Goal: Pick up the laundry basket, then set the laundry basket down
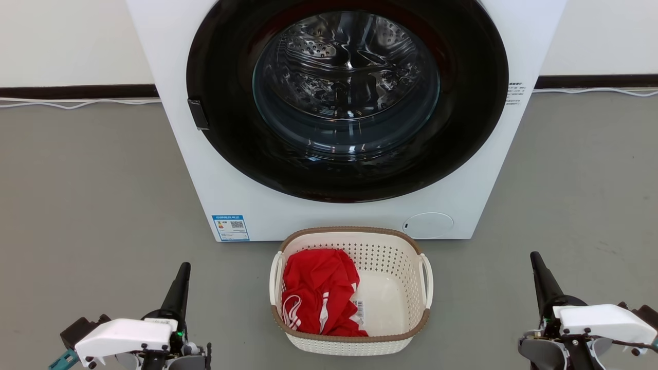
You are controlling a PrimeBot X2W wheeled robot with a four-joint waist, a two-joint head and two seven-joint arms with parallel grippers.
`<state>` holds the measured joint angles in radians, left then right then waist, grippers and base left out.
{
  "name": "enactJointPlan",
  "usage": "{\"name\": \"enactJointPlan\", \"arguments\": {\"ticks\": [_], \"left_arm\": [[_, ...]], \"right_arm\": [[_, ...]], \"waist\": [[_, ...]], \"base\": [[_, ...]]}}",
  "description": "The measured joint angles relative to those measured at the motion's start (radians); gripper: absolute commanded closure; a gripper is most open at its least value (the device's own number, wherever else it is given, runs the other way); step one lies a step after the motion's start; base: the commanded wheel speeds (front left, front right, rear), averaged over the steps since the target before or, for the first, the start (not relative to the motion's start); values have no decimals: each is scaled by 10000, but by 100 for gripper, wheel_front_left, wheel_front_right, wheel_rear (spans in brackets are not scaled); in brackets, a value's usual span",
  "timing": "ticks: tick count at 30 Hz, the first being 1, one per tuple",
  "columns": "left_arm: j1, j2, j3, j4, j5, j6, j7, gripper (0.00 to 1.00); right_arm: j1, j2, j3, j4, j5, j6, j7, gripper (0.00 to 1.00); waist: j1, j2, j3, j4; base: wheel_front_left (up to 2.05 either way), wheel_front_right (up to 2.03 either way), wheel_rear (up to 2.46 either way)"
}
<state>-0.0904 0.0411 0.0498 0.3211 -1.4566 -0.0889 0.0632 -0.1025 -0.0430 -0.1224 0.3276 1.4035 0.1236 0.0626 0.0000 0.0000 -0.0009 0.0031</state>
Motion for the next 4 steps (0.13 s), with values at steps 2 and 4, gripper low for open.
{"name": "enactJointPlan", "arguments": {"ticks": [2, 4], "left_arm": [[0, -2, 42, -54, -157, -8, 82, 100], [0, -6, 96, -107, -384, -82, 125, 100]], "right_arm": [[7, 0, -12, -52, 232, 0, 42, 100], [38, 0, -23, -140, 464, 0, 92, 100]], "waist": [[0, 0, 5, -4], [0, 0, 11, -8]], "base": [[0, 0, 0], [0, 0, 0]]}}
